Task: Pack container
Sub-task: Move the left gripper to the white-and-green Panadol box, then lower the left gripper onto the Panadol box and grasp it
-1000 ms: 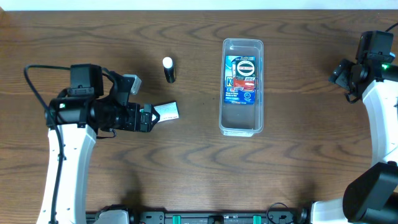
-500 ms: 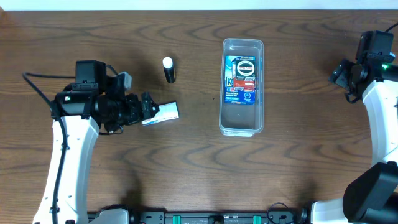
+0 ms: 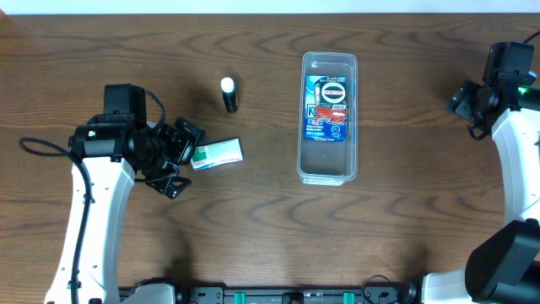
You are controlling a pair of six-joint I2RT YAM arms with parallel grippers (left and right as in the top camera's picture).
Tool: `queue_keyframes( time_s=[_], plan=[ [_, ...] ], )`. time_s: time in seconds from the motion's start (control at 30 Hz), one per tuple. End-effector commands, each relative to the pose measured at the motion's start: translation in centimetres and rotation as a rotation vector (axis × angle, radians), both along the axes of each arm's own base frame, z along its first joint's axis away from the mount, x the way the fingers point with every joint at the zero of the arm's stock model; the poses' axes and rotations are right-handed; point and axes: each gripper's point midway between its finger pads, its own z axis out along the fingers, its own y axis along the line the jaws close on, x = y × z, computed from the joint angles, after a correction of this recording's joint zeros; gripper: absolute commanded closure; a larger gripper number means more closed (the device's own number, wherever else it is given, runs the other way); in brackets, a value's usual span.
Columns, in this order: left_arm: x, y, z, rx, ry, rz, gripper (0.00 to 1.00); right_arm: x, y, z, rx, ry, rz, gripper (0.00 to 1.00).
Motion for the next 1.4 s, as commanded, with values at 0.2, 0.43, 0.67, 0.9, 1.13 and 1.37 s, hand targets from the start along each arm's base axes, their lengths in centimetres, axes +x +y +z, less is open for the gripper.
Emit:
queue_keyframes(
  time_s=[0.2,0.43,0.67,0.9,1.13,1.37],
  plan=[
    [0.9,2.5,-1.6,0.140,0.193,0.693,0.02,-0.2,-0.3,-0.2,-0.003,0.005,-0.019,0.01],
    [5.7,-0.6,-3.6,0.087,0.129,0.678,0.02,-0.2,-0.3,-0.2,-0.003,0.005,-0.018,0.01],
    [6.0,-0.9,-8.2,0.143,0.252,0.674,0.02,-0.2,-0.3,-0.2,-0.003,0.005,-0.018,0.01],
    [5.8,-1.0,-11.0,0.180,0.329,0.683,0.02,-0.2,-0.3,-0.2,-0.003,0.005,-0.019,0.01],
    [5.6,-1.1,-12.5,0.202,0.369,0.684,0.02,-0.2,-0.3,-0.2,-0.003,0.005,-0.018,0.01],
    [5.2,-1.0,-14.1,0.229,0.413,0.674,0.02,-0.2,-0.3,-0.2,-0.003,0.005,-0.019,0.01]
  ],
)
